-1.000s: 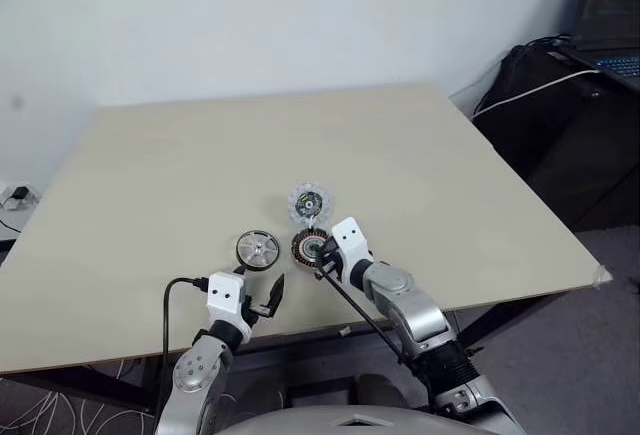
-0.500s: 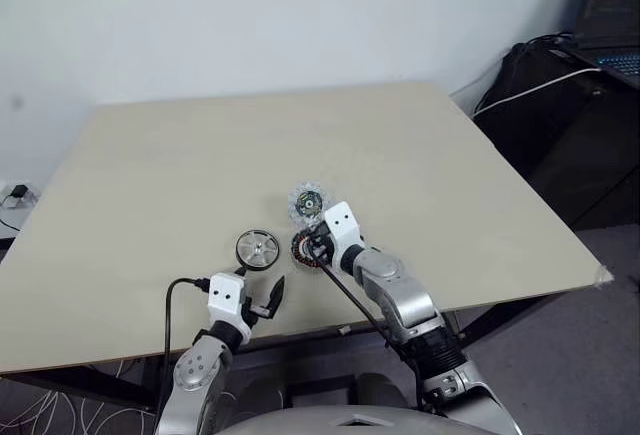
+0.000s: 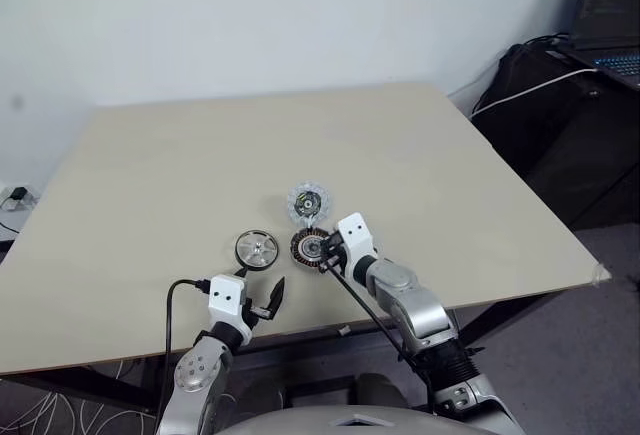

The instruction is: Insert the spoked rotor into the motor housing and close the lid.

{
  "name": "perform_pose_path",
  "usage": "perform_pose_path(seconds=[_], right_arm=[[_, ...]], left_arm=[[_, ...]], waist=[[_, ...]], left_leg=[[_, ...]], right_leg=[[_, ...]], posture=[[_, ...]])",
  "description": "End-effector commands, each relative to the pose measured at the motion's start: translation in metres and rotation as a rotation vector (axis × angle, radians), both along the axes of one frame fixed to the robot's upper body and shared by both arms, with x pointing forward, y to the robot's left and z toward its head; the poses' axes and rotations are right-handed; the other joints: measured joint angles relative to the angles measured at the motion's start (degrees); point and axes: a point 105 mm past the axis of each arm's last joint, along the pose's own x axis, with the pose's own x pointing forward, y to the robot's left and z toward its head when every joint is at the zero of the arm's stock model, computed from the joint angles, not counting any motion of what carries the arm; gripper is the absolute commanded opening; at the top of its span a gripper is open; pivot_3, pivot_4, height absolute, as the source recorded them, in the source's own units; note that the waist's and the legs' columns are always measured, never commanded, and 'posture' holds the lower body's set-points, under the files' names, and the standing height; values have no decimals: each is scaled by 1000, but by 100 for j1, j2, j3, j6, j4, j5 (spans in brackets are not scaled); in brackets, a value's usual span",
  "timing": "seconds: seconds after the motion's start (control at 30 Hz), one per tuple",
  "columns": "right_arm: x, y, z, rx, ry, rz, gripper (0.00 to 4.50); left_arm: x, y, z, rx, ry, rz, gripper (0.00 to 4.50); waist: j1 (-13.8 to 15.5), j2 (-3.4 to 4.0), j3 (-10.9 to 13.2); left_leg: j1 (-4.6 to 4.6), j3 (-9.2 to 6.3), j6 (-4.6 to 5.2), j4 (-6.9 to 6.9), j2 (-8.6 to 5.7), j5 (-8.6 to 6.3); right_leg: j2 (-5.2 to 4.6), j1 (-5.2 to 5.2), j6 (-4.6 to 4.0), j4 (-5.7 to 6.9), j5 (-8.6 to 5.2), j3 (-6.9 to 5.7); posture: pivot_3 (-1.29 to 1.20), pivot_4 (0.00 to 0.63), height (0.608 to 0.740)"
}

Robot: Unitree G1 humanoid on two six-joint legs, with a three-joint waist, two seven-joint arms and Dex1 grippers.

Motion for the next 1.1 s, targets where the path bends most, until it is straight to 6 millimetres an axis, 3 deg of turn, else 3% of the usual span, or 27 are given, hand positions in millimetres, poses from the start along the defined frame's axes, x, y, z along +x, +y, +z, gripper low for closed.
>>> perform_pose_path(seconds=[0.03, 0.2, 0.33, 0.83, 1.1], right_arm=[[0, 5, 46, 118, -152, 42, 24], [-18, -8, 42, 102, -143, 71, 24], [-24, -21, 30, 71, -101, 36, 24], [-42, -24, 28, 96, -73, 33, 24], [-41, -26, 30, 101, -78, 12, 24]], left_arm=[[8, 14, 20, -76, -79, 102, 4500], [8, 58, 30, -199, -128, 385, 4500], [8, 75, 24, -257, -79, 511, 4500], [39, 35, 31, -456, 93, 274, 4500], [39, 24, 17, -518, 232, 266, 4500]], waist=[[0, -1, 0], [23, -12, 3], [46, -31, 16], [45, -58, 37], [67, -58, 37]], left_leg=[[-2, -1, 1, -2, 0, -1], [-6, -7, 4, -3, 1, -10], [-6, -4, 2, 2, 0, -11], [-6, -4, 0, 10, 0, -10], [-6, -4, -1, 10, 1, -10]], right_leg=[[-1, -2, -3, 0, -1, 0], [-8, -1, -3, -8, -7, -3], [-6, 1, 0, -8, -8, -3], [0, 3, 2, -5, -6, -5], [0, 4, 3, -5, -7, -5]], posture=[[0, 0, 740], [0, 0, 740], [0, 0, 740], [0, 0, 740], [0, 0, 740]])
